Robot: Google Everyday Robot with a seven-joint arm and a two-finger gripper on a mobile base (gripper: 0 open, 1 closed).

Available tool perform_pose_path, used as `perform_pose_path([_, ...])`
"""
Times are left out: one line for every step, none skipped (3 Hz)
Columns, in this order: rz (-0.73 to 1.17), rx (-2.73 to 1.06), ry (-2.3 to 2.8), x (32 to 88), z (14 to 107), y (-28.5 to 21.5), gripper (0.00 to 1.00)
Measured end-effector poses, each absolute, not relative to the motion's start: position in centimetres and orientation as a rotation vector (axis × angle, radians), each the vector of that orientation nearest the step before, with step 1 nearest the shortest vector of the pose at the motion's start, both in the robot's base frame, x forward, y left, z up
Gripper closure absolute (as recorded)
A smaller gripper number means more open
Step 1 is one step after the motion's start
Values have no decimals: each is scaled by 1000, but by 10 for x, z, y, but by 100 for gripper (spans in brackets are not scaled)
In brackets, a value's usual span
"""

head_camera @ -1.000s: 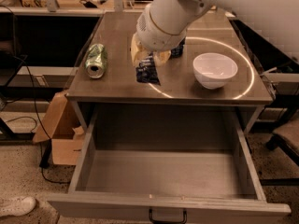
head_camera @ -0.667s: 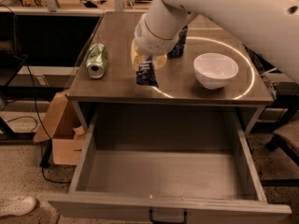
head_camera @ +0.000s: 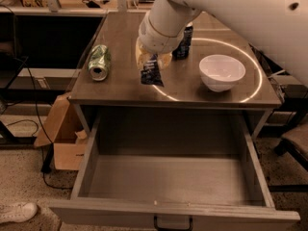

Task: Pick rxbar blueberry from top drawer and place on counter

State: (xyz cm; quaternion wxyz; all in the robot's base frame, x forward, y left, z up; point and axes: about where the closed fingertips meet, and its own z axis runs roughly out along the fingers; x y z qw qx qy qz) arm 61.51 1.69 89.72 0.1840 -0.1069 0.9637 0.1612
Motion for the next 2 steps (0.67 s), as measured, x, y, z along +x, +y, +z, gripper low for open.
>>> perform_pose_path([410, -275, 2741, 638, 895, 13, 100])
perform_pose_path([382, -264, 2760, 648, 889, 13, 100])
